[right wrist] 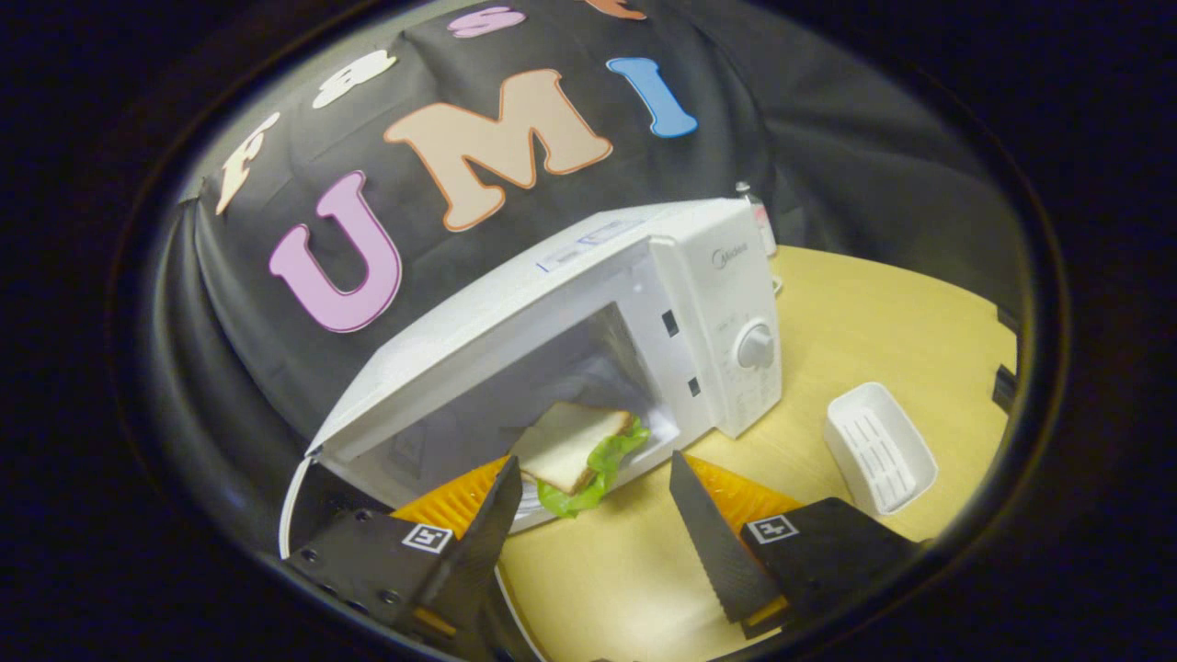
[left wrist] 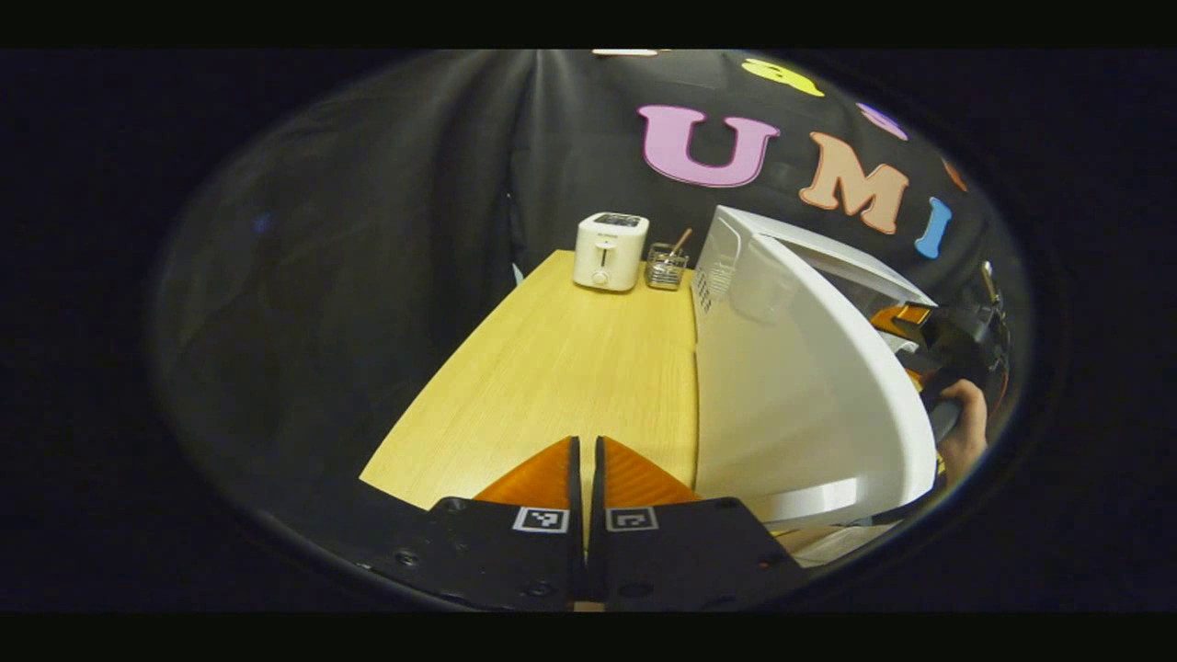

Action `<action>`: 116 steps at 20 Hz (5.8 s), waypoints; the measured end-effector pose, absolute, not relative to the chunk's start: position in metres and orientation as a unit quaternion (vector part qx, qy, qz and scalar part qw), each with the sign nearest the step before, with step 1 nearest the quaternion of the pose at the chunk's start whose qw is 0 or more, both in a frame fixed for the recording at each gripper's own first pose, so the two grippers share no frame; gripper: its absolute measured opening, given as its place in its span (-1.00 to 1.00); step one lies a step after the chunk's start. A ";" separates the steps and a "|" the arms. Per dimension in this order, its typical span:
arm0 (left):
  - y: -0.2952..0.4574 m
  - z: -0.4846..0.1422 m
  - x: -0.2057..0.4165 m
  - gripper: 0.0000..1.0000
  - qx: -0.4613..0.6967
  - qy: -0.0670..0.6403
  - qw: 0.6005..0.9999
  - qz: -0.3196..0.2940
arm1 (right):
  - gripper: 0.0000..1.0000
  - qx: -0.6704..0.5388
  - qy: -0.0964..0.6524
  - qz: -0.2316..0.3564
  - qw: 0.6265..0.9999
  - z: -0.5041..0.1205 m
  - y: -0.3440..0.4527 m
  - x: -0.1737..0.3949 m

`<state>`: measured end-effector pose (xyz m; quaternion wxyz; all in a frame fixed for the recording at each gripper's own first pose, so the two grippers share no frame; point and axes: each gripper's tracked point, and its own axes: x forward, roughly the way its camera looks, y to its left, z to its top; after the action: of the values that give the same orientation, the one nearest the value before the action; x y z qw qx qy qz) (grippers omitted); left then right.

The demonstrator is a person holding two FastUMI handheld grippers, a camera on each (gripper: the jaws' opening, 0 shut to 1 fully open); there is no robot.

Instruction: Open the microwave oven with the left hand, put the food in, and close the microwave oven.

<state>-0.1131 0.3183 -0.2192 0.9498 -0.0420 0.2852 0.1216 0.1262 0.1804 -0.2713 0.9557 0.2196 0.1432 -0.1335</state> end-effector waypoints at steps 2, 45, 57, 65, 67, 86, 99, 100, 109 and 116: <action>0.312 -0.218 -0.113 -0.99 -0.031 0.282 0.952 0.112 | 0.99 0.197 0.143 -0.125 0.962 -0.262 0.179 0.104; 0.013 -0.219 0.021 -0.99 0.002 0.246 0.969 0.006 | 0.99 0.060 0.183 -0.128 0.973 -0.231 -0.096 -0.026; -0.017 -0.214 0.092 -0.95 0.006 0.234 0.972 0.000 | 0.84 0.074 0.159 -0.135 0.975 -0.215 -0.108 -0.024; -0.045 -0.213 0.136 -0.95 0.018 0.224 0.974 -0.017 | 0.99 0.045 0.165 -0.119 0.978 -0.215 -0.100 -0.009; -0.047 -0.212 0.144 -0.99 0.014 0.223 0.975 -0.012 | 0.99 0.039 0.167 -0.117 0.978 -0.214 -0.100 -0.006; -0.049 -0.210 0.161 -0.99 -0.016 0.203 0.979 0.025 | 0.99 0.025 0.220 -0.090 0.971 -0.241 -0.096 0.008; -0.046 -0.202 0.168 -0.99 -0.043 0.166 0.985 0.014 | 1.00 0.018 0.220 -0.071 0.973 -0.228 -0.085 0.004; -0.046 -0.203 0.167 -1.00 -0.030 0.172 0.985 0.011 | 0.99 0.031 0.217 -0.070 0.973 -0.225 -0.084 0.006; -0.067 -0.153 0.107 -0.83 0.058 0.122 0.990 -0.038 | 1.00 0.061 0.176 -0.053 0.981 -0.182 -0.079 0.022; -0.048 -0.113 0.048 -0.03 0.100 0.089 0.991 -0.005 | 0.83 0.056 0.123 0.008 0.991 -0.129 -0.037 0.030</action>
<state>0.0484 -0.0482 -0.1130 0.9909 0.1003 0.0893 -0.0055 0.0298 -0.0366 -0.1294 0.9908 0.0558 0.1228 0.0084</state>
